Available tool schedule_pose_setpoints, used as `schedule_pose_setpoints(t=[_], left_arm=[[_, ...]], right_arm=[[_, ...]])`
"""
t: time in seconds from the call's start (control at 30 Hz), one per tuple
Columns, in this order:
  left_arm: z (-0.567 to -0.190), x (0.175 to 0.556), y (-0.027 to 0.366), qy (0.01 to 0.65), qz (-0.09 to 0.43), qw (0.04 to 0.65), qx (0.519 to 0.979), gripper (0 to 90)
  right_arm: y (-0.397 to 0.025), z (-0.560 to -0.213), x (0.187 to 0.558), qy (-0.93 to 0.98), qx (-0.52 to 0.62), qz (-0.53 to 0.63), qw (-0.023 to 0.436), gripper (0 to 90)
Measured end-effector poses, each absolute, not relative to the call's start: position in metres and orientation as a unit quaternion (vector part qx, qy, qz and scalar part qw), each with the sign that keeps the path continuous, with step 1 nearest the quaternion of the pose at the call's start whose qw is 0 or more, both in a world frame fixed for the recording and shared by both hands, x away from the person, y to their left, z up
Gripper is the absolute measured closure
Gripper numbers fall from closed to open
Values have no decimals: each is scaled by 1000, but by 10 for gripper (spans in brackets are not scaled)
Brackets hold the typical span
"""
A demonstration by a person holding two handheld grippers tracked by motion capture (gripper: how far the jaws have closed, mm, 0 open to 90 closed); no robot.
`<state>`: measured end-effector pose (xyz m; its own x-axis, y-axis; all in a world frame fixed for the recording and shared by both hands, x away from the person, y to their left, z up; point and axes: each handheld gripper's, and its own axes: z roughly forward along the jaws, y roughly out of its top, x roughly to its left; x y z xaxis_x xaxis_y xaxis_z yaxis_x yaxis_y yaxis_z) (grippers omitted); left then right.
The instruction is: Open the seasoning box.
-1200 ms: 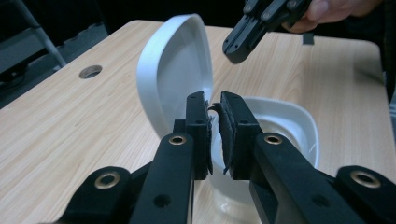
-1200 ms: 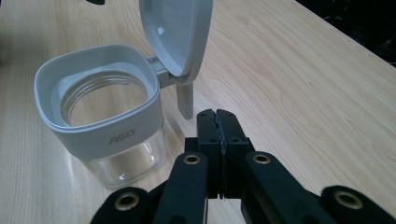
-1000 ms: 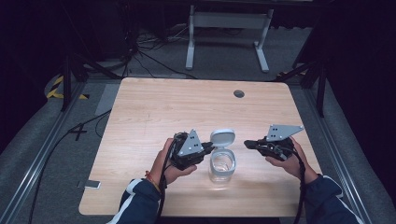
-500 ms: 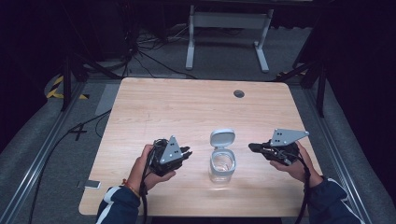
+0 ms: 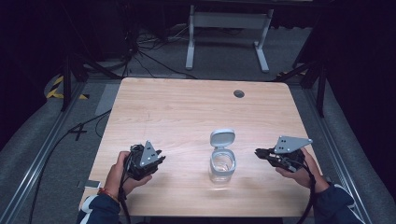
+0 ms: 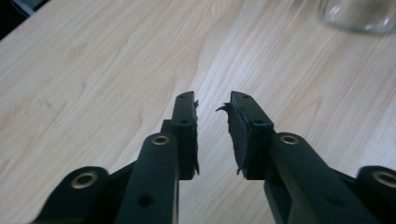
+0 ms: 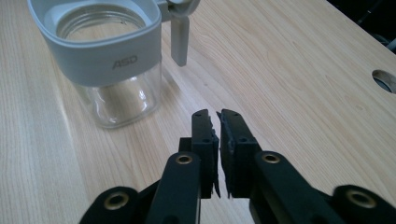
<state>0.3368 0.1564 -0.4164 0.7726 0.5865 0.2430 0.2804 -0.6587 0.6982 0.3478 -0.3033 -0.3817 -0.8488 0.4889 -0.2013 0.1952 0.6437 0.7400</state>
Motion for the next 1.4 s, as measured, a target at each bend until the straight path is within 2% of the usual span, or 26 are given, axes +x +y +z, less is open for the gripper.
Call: schedule_pose_setpoints(t=[0.07,0.2,0.37,0.5,0.63,1.03,1.23,1.4], left_arm=[[-419,337,160,248,232,322,884,681],[-427,337,169,265,233,303,885,614],[-436,339,179,289,223,283,887,502],[-442,339,186,298,209,285,887,436],[-449,338,192,306,195,295,884,347],[-469,339,206,320,152,312,881,222],[-478,339,214,340,131,346,864,169],[-482,338,218,339,135,363,858,145]], right_arm=[[-305,-383,347,884,197,374,197,825],[-317,-391,346,886,205,363,203,749],[-329,-403,341,889,217,343,212,619],[-340,-412,339,885,233,341,216,547],[-352,-420,336,881,248,336,222,516],[-395,-449,326,865,316,333,203,329],[-411,-461,320,846,360,341,194,290],[-418,-467,318,831,374,367,186,267]])
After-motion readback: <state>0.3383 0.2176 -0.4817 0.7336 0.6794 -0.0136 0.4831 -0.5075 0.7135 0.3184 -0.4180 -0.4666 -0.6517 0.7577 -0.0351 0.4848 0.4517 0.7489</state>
